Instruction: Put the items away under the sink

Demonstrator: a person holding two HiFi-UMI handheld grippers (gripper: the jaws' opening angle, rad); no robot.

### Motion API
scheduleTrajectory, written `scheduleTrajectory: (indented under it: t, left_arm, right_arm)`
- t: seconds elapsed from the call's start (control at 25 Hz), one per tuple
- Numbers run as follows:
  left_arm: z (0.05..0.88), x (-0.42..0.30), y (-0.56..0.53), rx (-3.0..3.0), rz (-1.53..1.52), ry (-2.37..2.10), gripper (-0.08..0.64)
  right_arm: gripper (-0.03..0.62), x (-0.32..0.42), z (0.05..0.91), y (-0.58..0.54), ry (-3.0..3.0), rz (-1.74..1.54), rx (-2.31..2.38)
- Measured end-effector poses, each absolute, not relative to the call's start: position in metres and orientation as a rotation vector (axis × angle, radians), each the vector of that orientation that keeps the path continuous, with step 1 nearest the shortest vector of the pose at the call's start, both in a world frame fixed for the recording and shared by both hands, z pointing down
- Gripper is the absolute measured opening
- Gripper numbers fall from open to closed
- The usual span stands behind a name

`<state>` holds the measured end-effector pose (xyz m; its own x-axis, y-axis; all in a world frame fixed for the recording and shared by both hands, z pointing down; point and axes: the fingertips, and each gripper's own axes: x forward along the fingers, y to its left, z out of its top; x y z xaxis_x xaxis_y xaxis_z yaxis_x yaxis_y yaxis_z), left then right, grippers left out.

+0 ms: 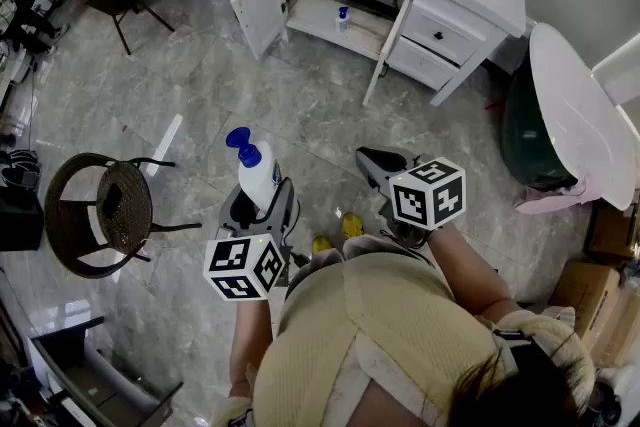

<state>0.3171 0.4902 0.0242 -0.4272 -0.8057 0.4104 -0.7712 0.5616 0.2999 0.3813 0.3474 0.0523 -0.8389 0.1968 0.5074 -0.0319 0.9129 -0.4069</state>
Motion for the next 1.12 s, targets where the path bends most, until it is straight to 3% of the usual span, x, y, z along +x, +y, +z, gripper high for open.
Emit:
scheduleTrajectory:
  t: [1.12]
  left_arm:
    - [0.031,0.285,0.423,1.159,-0.067,-2.359,0.293]
  right_arm:
    - [0.026,0.350,0.066,0.271,-2.485,0.574,-0.171]
